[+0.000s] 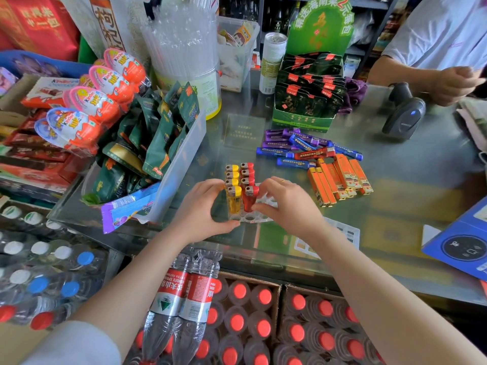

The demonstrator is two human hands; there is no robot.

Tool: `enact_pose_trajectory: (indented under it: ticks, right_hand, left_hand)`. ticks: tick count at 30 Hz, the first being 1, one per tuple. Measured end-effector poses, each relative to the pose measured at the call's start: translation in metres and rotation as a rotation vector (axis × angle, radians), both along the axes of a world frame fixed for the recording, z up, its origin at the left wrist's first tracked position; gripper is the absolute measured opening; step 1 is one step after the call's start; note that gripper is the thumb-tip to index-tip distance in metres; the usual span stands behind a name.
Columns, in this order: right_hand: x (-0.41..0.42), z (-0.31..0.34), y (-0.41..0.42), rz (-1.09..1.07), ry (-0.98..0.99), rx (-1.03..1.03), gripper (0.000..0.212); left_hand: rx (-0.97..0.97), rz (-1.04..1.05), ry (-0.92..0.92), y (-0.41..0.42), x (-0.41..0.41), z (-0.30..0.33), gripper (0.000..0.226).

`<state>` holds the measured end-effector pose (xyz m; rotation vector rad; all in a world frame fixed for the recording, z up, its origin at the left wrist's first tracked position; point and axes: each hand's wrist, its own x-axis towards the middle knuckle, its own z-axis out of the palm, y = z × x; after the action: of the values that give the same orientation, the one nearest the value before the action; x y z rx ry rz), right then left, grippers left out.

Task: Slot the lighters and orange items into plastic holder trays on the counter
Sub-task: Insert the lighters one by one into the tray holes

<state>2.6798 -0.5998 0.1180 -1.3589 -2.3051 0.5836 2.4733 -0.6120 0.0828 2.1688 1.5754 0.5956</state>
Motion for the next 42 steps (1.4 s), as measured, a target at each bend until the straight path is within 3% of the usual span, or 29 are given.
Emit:
enact_pose_trajectory:
  ticks: [5, 8, 13, 16, 24, 26, 30, 33, 36, 39, 42]
  right_hand:
    - [0.032, -0.007, 0.022, -0.25, 0.066, 0.062, 0.019]
    - [0.047, -0.008, 0.047, -0.381, -0.043, 0.073, 0.024]
    - [0.049, -0.006, 0.079, -0.358, -0.348, 0.132, 0.024]
    - [0.046, -0.009, 0.088, -0.358, -0.503, 0.12, 0.036]
    - [0.049, -0.009, 0.098, -0.274, -0.657, 0.19, 0.022]
    - [0.049, -0.005, 0.097, -0.24, -0.587, 0.235, 0.021]
    - [0.036, 0.005, 0.07, -0.06, -0.251, 0.376, 0.019]
    - [0.032, -0.007, 0.039, 0.164, -0.312, 0.313, 0.032]
    - [0.038, -0.014, 0.03, 0.194, -0.283, 0.178, 0.031]
    - [0.038, -0.01, 0.028, 0.032, -0.045, 0.169, 0.031]
    - [0.033, -0.01, 0.028, -0.435, 0.105, 0.134, 0.019]
  left_hand:
    - [-0.008, 0.013, 0.01, -0.001, 0.001, 0.001, 0.071]
    - [-0.029, 0.007, 0.011, 0.001, 0.0, 0.0, 0.071]
    - [-0.015, 0.021, 0.022, 0.001, 0.0, -0.002, 0.072]
    - [-0.002, 0.026, 0.011, 0.001, 0.0, -0.004, 0.071]
    - [-0.007, 0.031, 0.023, 0.002, 0.0, -0.002, 0.073]
    - [-0.014, 0.029, 0.03, 0.002, 0.0, -0.002, 0.075]
    - [-0.006, 0.022, 0.038, 0.003, -0.001, -0.002, 0.076]
    - [0.001, 0.012, 0.014, 0.002, -0.001, -0.002, 0.071]
    - [-0.003, 0.009, 0.012, 0.002, -0.001, -0.002, 0.07]
    - [-0.003, 0.005, 0.018, 0.002, -0.001, -0.001, 0.071]
    - [-0.002, 0.003, 0.019, 0.002, -0.001, -0.002, 0.072]
